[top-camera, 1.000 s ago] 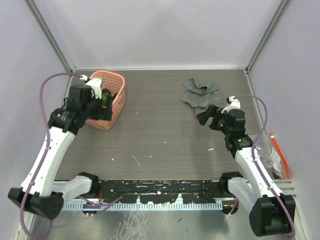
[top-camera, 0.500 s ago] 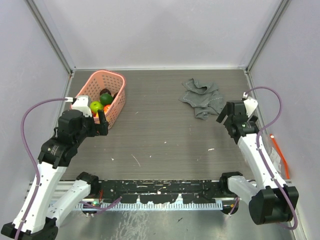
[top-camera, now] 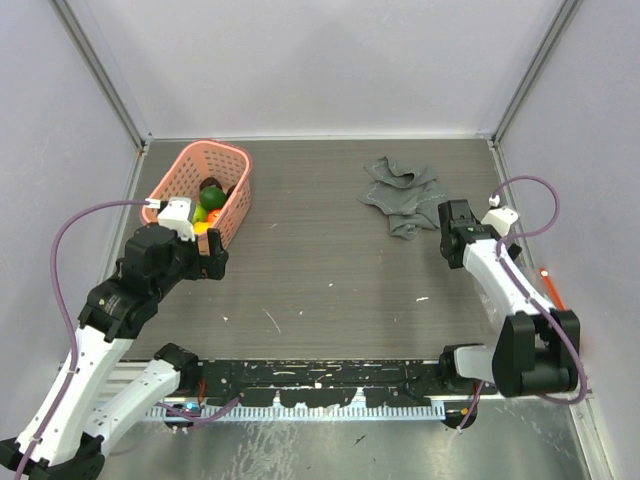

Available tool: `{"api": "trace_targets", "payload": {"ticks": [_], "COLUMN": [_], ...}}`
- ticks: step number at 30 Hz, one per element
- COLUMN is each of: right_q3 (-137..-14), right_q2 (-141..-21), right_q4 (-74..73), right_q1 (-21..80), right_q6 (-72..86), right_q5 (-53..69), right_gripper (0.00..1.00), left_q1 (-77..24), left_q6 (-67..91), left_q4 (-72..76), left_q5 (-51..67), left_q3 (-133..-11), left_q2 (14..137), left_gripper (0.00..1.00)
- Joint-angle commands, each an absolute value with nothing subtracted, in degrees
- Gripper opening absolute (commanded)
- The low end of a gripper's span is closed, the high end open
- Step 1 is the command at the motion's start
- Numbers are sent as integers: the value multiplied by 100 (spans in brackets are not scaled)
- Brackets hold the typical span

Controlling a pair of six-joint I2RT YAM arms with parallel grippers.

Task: Place the food in the zip-top bag and seal the zipper
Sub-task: Pick up the zipper food storage bag at the corner of the board.

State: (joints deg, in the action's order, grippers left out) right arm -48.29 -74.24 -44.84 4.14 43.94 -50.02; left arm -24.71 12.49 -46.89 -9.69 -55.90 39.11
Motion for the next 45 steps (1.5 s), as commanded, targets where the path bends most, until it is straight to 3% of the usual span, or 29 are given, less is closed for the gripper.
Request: {"api": "trace_targets", "payload": {"ticks": [1,7,9,12,19,24,31,39,45], "right_q3": [-4846,-4811,-4874,-4927,-4886,-4834,-4799,-5156,-5364], "right_q2": [-8113,-8987,-9140,-9222,-9251,-8933,-8136,-7383,-6845], "right_q4": [-4503,-4237,-4236,-4245,-4245,-4112,-4014,-4499,-3801], "right_q1": [320,243,199,186,132,151,836,2718,4282], "right_q6": [5309,5602,5597,5591,5531,5258,4615,4640,3661], "right_q5": [-5775,-5788,-5834,-5854,-5826,-5529,-5500,-5999,-6290], "right_gripper": [100,100,92,75,20,1,0,0,0], "left_q1": [-2496,-2496,-2500,-2496,-2496,-2497,-2496,-2479,-2481], "left_q6": [1226,1243,1246,1247,1250,1277,1580,2027,2509], "left_q4": [-4332,-4265,-4263,-4247,-4212,-4176,-4229,-4504,-4117], "left_q5": [-799,-665,-665,-651,-561,-378,25,565,817], "left_q3": [-5592,-5520,-5511,-5504,-5467,-5479,-5680,-5893,-5680], "left_q2": [3884,3909,3913,3912,3870,3876,4057,4533,4321], "left_gripper": [98,98,98,98,98,98,98,98,98]}}
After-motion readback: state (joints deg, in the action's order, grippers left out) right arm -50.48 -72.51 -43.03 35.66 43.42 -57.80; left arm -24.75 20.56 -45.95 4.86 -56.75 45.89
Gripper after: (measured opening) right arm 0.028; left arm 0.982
